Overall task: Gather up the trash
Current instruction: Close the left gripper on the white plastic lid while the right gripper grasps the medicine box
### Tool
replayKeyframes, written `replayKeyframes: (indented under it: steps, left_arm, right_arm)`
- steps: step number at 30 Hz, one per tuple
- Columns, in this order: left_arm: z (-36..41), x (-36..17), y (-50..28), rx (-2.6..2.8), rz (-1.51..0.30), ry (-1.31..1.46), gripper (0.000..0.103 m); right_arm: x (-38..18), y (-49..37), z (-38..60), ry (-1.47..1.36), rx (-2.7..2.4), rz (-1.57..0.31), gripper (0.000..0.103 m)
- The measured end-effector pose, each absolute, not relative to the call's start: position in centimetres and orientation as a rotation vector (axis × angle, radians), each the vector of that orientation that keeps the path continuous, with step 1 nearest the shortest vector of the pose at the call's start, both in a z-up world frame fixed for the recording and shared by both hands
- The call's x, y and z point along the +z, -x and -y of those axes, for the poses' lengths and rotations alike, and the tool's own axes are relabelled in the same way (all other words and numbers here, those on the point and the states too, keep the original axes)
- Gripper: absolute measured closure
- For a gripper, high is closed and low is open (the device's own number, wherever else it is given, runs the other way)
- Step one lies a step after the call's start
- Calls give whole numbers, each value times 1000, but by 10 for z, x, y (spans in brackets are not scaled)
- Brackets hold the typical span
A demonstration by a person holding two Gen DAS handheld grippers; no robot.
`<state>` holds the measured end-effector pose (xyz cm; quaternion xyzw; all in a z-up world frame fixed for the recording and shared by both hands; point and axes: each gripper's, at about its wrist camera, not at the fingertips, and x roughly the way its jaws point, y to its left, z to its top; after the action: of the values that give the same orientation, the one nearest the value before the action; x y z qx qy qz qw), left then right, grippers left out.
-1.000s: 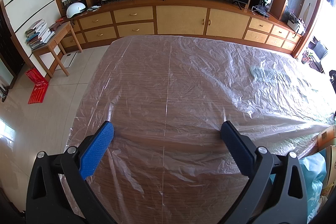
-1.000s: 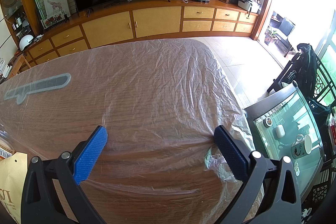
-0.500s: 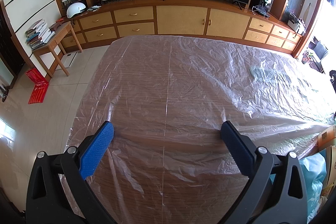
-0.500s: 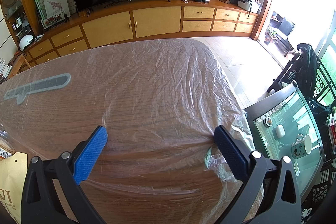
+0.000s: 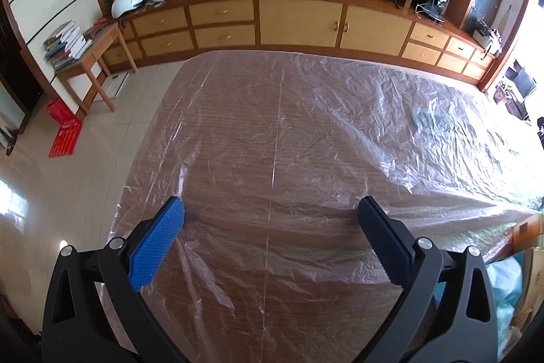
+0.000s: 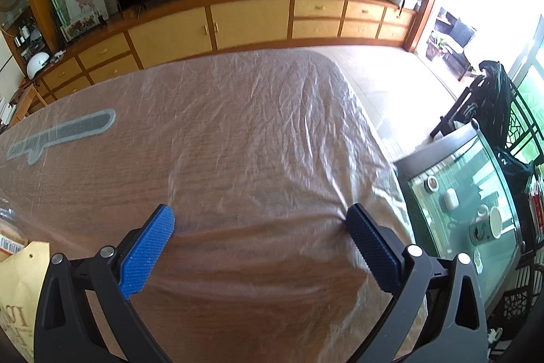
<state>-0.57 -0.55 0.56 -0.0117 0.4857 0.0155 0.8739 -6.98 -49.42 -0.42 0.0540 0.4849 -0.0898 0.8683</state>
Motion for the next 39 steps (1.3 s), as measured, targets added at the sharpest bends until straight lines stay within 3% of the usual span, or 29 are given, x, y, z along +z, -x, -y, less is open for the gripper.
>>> replayKeyframes:
  steps: [7,11,20,36,39]
  left_arm:
    - [10,86,69,-142,-861,-23,2]
    - [27,104,133,-271,-831,-100,1]
    - [72,60,224,-436,-962,-229,1]
    - [69,13,220,-479,-1040,-273,2]
    - [67,11,224,-493,-1043,-262,6]
  right_arm:
    - [71,137,460,-6,-98,-851,4]
    - [98,203,427,62,8,-811,4]
    - [72,275,344,175,188,-903,4]
    - [15,266,332,108,166,-1022,5]
    - [13,262,334,82,161,-1025,6]
